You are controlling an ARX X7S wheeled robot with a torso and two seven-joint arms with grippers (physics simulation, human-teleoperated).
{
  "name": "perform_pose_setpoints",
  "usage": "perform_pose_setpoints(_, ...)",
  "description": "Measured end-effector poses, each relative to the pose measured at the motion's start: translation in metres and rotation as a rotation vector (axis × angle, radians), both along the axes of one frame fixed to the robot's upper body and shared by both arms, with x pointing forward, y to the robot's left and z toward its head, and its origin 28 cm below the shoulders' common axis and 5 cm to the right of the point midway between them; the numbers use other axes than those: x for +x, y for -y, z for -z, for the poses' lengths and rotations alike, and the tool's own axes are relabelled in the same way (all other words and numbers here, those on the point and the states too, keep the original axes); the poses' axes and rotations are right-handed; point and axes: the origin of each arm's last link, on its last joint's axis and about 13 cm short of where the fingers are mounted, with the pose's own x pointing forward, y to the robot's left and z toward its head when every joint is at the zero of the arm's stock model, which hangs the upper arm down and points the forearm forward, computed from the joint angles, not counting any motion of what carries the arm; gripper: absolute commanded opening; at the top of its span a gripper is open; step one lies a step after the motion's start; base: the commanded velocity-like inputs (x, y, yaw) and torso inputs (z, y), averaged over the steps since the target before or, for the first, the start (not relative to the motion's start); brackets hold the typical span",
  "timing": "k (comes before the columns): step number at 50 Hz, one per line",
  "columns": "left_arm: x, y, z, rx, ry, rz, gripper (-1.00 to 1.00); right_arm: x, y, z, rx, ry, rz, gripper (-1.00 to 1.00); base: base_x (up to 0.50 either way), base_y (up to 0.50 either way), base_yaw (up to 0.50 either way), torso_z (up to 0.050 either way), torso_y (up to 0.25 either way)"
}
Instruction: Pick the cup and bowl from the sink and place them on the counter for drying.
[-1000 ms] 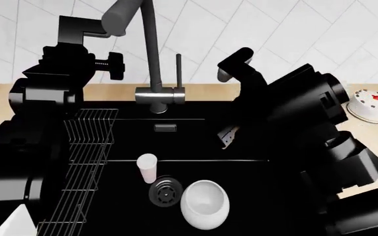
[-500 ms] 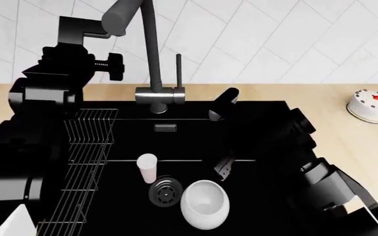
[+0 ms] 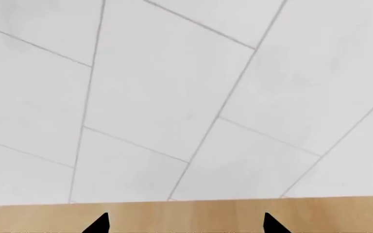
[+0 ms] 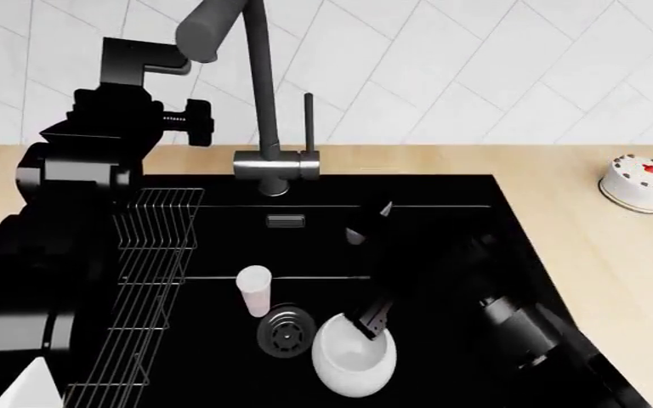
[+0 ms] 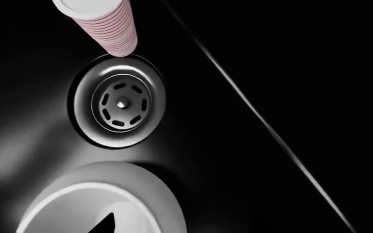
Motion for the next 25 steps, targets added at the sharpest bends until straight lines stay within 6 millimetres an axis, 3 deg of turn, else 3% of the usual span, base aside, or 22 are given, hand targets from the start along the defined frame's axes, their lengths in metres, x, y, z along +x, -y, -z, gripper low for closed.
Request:
perform_pose_setpoints(23,0.0,-0.001,0.005,0.003,-0.004,0.001,1.0,-0.006,-0.009,0.056,0.002,-0.12,-0.044,1.0,0.0,0.0,0.0,0.0,0.0)
perform_pose_setpoints(24,0.0,-0.001,0.005,0.003,-0.004,0.0,1.0,-0.006,-0.009,0.056,0.003,-0.118,-0.045,-1.0,0.0,0.0,0.0,0.0,0.0)
perform_pose_setpoints(25,0.0,-0.001,0.005,0.003,-0.003,0.0,1.0,-0.006,-0.009,0.056,0.013,-0.123,-0.045,-1.0,0.0,0.0,0.0,0.0,0.0)
